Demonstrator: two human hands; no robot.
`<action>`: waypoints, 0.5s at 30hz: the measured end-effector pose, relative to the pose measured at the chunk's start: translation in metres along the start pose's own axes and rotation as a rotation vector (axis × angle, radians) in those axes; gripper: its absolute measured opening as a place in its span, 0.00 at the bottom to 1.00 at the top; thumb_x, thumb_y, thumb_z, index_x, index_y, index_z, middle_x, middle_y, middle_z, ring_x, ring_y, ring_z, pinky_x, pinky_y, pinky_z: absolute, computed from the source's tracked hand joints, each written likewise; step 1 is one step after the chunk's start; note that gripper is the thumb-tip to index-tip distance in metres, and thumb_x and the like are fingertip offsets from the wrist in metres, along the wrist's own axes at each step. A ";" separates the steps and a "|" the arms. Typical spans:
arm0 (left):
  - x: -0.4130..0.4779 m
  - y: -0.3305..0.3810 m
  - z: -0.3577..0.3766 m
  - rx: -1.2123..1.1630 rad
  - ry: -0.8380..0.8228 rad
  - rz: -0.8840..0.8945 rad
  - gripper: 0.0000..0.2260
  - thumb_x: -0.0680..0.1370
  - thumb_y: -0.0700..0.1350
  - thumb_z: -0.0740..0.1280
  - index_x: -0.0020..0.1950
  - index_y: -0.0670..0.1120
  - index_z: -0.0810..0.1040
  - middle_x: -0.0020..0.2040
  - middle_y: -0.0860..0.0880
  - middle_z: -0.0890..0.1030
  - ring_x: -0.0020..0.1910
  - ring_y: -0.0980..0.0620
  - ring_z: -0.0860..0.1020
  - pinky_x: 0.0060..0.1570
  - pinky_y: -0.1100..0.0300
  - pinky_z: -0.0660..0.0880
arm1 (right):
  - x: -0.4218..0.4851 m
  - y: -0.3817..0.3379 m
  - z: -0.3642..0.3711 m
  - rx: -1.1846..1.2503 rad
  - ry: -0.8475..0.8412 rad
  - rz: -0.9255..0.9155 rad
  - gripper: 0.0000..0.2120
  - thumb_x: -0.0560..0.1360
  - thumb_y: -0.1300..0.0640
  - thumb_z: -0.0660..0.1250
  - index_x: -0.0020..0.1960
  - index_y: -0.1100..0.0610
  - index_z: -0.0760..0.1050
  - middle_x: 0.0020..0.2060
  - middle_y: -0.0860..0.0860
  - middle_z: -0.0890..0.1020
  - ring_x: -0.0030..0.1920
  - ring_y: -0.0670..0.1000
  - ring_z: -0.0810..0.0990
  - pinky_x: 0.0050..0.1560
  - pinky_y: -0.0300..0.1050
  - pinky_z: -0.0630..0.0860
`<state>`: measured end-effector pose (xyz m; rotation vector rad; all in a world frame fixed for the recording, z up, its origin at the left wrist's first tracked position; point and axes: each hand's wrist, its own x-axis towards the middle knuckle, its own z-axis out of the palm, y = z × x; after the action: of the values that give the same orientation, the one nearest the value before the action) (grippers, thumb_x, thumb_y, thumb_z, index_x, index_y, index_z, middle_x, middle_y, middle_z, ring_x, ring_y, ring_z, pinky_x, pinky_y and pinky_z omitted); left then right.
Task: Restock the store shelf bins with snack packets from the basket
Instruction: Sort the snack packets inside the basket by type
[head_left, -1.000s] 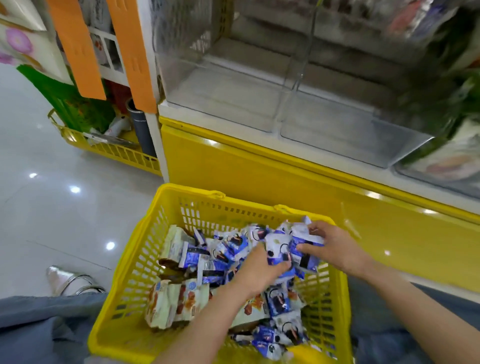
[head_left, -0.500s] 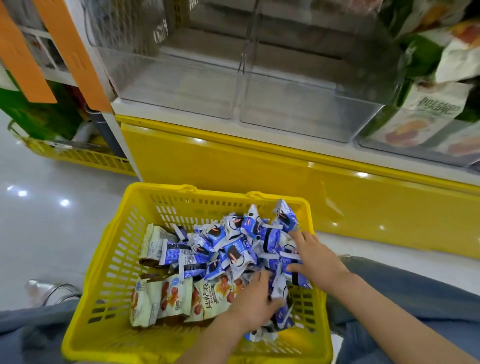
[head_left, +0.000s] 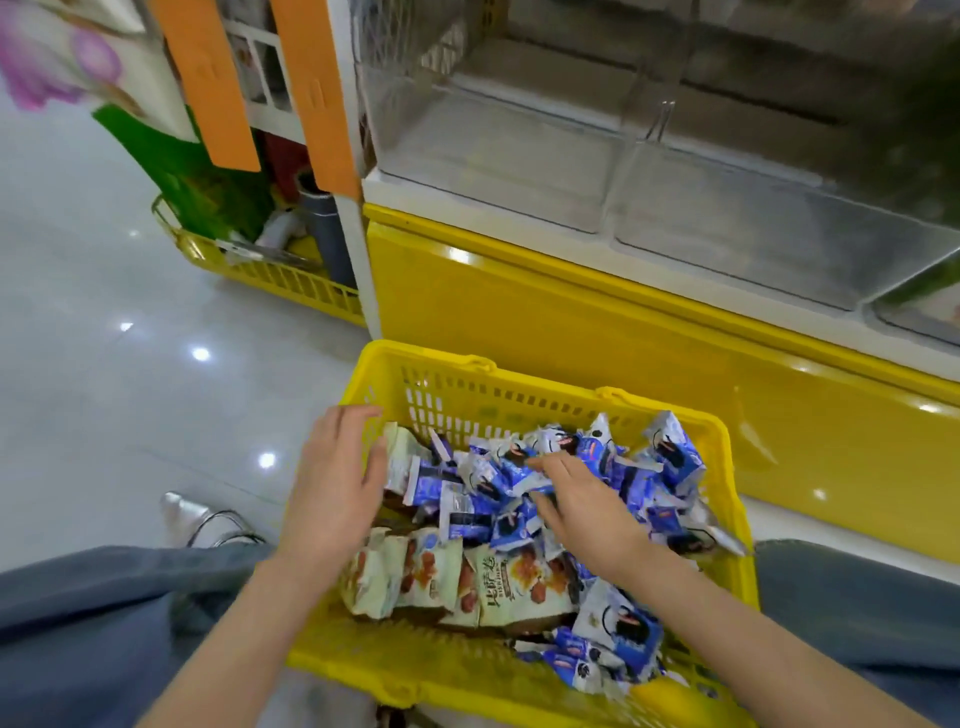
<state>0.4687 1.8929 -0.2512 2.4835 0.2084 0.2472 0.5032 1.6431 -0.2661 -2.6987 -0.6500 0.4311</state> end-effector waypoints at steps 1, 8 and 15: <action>-0.001 -0.015 -0.004 0.026 0.024 -0.073 0.13 0.77 0.39 0.63 0.62 0.41 0.71 0.57 0.42 0.73 0.57 0.44 0.70 0.57 0.53 0.66 | 0.011 -0.004 0.012 0.028 -0.038 0.018 0.20 0.81 0.54 0.56 0.72 0.54 0.61 0.68 0.51 0.67 0.59 0.50 0.74 0.55 0.38 0.68; -0.015 -0.065 0.011 -0.111 -0.171 -0.393 0.14 0.81 0.48 0.54 0.64 0.43 0.67 0.51 0.43 0.75 0.50 0.43 0.74 0.46 0.53 0.68 | 0.073 -0.016 0.064 -0.263 -0.225 0.127 0.24 0.81 0.53 0.57 0.73 0.59 0.57 0.69 0.55 0.67 0.69 0.56 0.62 0.69 0.47 0.61; -0.014 -0.065 0.012 -0.160 -0.128 -0.399 0.12 0.81 0.52 0.53 0.57 0.46 0.67 0.37 0.53 0.73 0.37 0.51 0.74 0.31 0.58 0.62 | 0.097 -0.027 0.061 -0.332 -0.253 0.120 0.18 0.80 0.49 0.59 0.64 0.60 0.69 0.61 0.56 0.75 0.65 0.57 0.67 0.61 0.49 0.68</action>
<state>0.4524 1.9346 -0.3022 2.2313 0.5963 -0.0607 0.5537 1.7272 -0.3309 -3.0370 -0.6807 0.7664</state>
